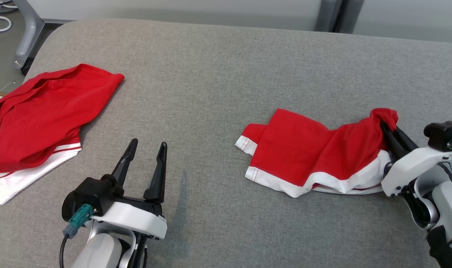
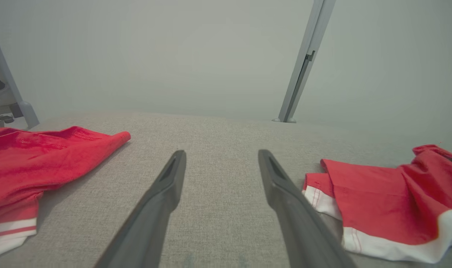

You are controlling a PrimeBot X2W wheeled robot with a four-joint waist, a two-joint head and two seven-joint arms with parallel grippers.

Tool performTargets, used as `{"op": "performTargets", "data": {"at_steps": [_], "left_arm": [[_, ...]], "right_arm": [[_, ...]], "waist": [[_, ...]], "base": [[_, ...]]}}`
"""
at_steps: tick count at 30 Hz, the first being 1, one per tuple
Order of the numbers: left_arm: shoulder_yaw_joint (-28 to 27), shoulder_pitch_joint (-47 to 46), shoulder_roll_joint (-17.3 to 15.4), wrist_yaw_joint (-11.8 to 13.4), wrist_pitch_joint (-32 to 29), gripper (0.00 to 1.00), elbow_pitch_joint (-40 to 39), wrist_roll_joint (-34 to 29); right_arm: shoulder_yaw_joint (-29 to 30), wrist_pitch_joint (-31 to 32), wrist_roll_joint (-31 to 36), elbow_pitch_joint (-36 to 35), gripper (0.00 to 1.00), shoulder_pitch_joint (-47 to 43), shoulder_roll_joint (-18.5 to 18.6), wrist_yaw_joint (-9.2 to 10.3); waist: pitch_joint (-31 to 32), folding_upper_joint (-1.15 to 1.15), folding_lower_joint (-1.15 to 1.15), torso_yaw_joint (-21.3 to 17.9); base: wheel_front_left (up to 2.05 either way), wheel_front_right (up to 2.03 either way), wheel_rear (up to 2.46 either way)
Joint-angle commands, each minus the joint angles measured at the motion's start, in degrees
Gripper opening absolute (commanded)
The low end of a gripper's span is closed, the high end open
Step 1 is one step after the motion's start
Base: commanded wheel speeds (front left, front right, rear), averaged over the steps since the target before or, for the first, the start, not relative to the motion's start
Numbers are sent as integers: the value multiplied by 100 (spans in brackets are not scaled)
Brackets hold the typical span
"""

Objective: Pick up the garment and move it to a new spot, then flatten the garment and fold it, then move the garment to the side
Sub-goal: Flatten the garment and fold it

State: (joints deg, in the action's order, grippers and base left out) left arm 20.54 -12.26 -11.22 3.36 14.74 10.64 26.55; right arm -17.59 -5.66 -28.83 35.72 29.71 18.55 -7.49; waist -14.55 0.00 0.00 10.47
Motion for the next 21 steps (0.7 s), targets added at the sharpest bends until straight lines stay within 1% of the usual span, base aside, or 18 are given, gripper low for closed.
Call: {"op": "performTargets", "data": {"at_steps": [1,2,3,4,5,8,13,17,21], "left_arm": [[-17,-80,17,-22,32,100,13,-43],[-24,-74,26,-27,33,100,23,-46],[-39,-57,25,-34,35,100,34,-48],[-52,-36,28,-38,35,100,42,-51],[-68,-14,28,-43,36,100,50,-56],[-107,32,26,-63,34,100,46,-78],[-211,116,6,-67,35,100,16,-93],[-284,204,-26,-36,31,100,-9,-92],[-323,352,-80,-23,32,100,-35,-110]], "right_arm": [[-58,-100,-86,95,0,46,70,-2],[-110,-147,-145,205,0,25,86,-2],[-151,-191,-185,313,32,-1,113,-2],[-194,-284,-240,354,73,-17,119,-2],[-239,-358,-290,394,100,-42,120,-2],[-284,-590,-383,422,100,-107,176,-2],[-113,-872,-203,160,100,-333,266,-2],[354,-935,69,-402,100,-697,247,-2],[942,-947,469,-1181,100,-1236,89,-2]], "waist": [[4,0,0,15],[14,0,0,16],[29,0,0,9],[45,0,0,-3],[65,0,0,-22],[122,0,0,-98],[264,0,0,-218],[414,0,0,-319],[573,0,0,-397]], "base": [[0,0,0],[0,0,0],[0,0,0],[0,0,0],[0,0,0],[0,0,0],[0,0,0],[0,0,0],[0,0,0]]}}
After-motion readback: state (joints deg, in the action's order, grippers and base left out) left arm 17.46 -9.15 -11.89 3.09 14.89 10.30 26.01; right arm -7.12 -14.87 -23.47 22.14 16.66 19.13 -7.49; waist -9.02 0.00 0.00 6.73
